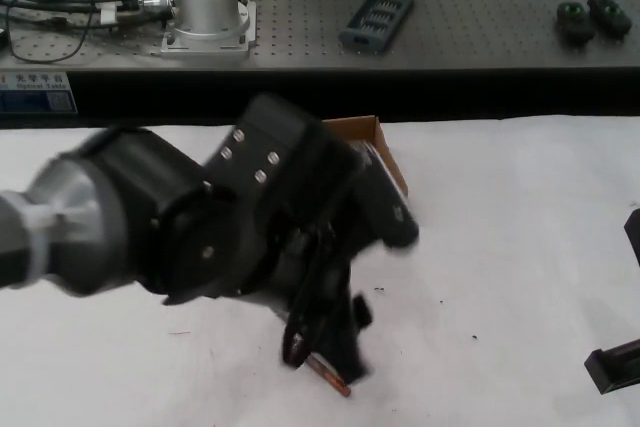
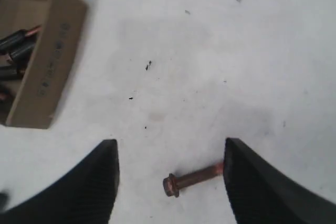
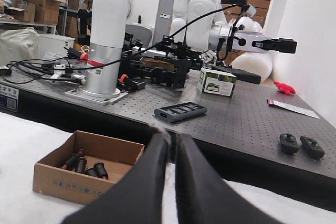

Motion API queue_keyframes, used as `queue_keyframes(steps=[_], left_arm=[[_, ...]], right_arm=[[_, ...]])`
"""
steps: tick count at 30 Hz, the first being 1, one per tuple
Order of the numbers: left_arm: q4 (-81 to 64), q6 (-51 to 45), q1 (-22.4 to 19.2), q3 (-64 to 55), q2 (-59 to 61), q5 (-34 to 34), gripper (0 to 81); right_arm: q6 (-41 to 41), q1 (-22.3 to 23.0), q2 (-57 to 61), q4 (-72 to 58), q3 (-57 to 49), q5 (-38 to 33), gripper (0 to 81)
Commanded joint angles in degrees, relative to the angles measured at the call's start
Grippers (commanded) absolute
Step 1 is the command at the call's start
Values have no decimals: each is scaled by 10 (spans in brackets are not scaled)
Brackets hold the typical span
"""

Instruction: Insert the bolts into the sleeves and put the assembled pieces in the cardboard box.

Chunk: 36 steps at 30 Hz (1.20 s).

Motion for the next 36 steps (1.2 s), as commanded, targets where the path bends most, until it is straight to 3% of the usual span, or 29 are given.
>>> queue_keyframes(steps=[1,4,9,12,19,27,36], left_arm=[[-14,-151,-2,-4,-9,-28,428],[-21,-285,-2,-4,-8,-39,428],[-63,-373,-2,-4,-8,-76,428],[-67,-474,-2,-4,-8,-104,428],[-58,-687,-2,-4,19,-80,428],[-32,-769,-2,-4,81,-55,428],[17,-821,-2,-2,104,-123,428]], right_arm=[[17,-2,-4,-25,-5,27,66],[17,-2,-4,-25,-5,27,66],[17,-2,-4,-25,-5,27,66],[17,-2,-4,-25,-5,27,66],[17,-2,-4,-25,-5,27,66],[17,-2,-4,-25,-5,27,66],[17,-2,-4,-25,-5,27,66]])
